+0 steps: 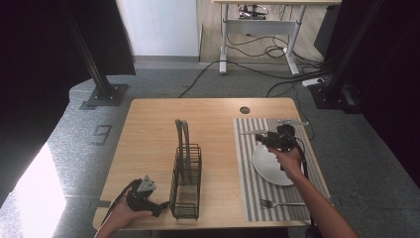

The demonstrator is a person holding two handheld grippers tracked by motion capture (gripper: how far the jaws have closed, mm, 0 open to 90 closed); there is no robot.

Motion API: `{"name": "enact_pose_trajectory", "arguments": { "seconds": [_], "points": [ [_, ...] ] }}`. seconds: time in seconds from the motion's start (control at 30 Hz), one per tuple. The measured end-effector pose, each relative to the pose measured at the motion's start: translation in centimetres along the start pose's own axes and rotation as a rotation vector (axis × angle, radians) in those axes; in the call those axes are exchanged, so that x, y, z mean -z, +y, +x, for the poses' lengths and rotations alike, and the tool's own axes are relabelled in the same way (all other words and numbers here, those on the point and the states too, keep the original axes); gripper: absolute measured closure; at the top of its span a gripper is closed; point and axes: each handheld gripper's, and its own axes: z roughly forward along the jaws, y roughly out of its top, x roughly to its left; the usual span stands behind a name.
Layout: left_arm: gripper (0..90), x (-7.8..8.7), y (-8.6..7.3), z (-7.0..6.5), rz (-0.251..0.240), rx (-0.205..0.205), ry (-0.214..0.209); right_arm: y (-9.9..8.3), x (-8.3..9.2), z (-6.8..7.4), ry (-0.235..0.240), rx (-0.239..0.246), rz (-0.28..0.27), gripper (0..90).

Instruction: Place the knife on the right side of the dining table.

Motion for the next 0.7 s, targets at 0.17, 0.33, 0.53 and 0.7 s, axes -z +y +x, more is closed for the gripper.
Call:
{"name": "enact_pose_trajectory", "arguments": {
  "seconds": [0.17, 0.33, 0.53, 0.7],
  "points": [
    [0.0, 0.0, 0.0, 0.0, 0.001, 0.0, 0.001, -1.9, 1.0, 4.2, 0.092, 0.078, -0.014, 34.6],
    [0.0, 0.0, 0.0, 0.0, 0.001, 0.002, 0.002, -4.0, 0.8, 7.2, 0.16, 0.144, 0.013, 34.6],
    [0.0, 0.0, 0.0, -0.1, 0.002, 0.004, 0.005, -5.7, 0.1, 9.0, 0.194, 0.2, 0.048, 34.5],
    [0.0, 0.0, 0.0, -0.1, 0.002, 0.006, 0.006, -5.9, 0.0, 8.9, 0.182, 0.204, 0.043, 34.5]
  ]
}}
